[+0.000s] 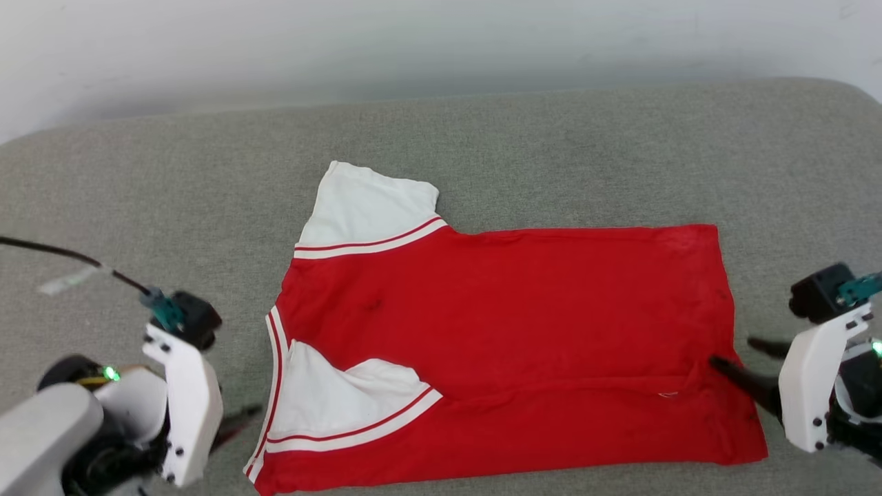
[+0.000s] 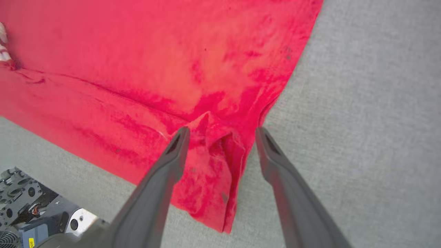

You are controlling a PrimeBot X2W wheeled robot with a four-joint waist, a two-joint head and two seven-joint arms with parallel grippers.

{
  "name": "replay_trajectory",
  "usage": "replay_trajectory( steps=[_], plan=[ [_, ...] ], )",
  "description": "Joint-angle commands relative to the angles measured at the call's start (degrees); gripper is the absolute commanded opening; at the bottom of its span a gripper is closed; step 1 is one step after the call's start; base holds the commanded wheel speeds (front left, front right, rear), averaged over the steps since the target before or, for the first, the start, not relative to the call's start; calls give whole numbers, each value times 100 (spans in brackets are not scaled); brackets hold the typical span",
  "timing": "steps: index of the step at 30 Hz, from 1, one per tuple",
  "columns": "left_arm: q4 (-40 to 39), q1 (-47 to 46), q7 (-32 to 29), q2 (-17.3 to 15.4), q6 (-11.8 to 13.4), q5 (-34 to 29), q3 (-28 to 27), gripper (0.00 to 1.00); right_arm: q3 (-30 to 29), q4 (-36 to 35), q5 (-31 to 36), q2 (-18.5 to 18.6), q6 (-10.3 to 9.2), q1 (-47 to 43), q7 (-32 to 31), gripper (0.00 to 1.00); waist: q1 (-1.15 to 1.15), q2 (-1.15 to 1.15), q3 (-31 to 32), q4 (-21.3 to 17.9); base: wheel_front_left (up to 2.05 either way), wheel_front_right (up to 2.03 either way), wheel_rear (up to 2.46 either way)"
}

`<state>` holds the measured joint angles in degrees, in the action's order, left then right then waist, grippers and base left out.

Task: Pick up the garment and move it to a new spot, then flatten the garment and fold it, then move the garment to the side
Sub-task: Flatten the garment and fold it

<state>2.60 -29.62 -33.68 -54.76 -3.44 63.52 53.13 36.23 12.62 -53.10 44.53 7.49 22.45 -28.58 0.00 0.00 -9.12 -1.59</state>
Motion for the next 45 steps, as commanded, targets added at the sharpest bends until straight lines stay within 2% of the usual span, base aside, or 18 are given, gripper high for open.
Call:
replay_trajectory(
  steps=[1,5,10,15,18,21,25,31,33,34,37,45],
  plan=[
    [-57,-161,103,-25,19,-96,-88,100,-140,-110,196,-50,-1,67,333,100,0,0,39,-17,0,0,0],
    [-42,-557,494,39,89,-435,-336,100,-710,-208,493,-307,-1,86,1335,100,0,0,50,-62,0,0,0],
    [185,-1197,918,261,217,-875,-605,100,-1422,-357,1247,-751,-1,38,2680,100,0,0,-60,-150,0,0,0],
    [521,-1823,1018,470,217,-1194,-714,100,-1943,-623,2168,-1279,-2,-193,3759,100,0,0,-297,-321,0,0,0],
    [765,-2112,967,618,162,-1241,-745,100,-2237,-789,2675,-1655,-1,-337,4137,100,0,0,-469,-442,0,0,0],
    [1013,-2410,887,755,139,-1200,-810,100,-2567,-1008,3063,-2050,-1,-525,4299,100,0,0,-675,-555,0,0,0],
    [1336,-2853,473,930,43,-1017,-846,100,-2813,-1394,3587,-2407,-2,-795,4368,100,0,0,-983,-682,0,0,0],
    [1839,-3577,-543,1072,-64,-757,-780,100,-3014,-1932,3925,-2846,-1,-996,4372,100,0,0,-1479,-894,0,0,0],
    [1987,-3811,-1139,1082,-89,-605,-717,100,-3038,-2025,3980,-2910,-2,-961,4373,100,0,0,-1649,-959,0,0,0],
    [1987,-3811,-1139,1082,-89,-605,-717,100,-3038,-2025,3980,-2910,-2,-961,4373,100,0,0,-1649,-959,0,0,0],
    [2095,-4274,-1736,1048,-46,-536,-714,100,-2886,-2095,4051,-2923,-1,-811,4374,100,0,0,-1938,-1065,0,0,0],
    [2397,-4904,-2481,1044,74,-755,-544,100,-2744,-2129,4086,-2976,-2,-370,4375,100,0,0,-2495,-1274,0,0,0]
  ],
)
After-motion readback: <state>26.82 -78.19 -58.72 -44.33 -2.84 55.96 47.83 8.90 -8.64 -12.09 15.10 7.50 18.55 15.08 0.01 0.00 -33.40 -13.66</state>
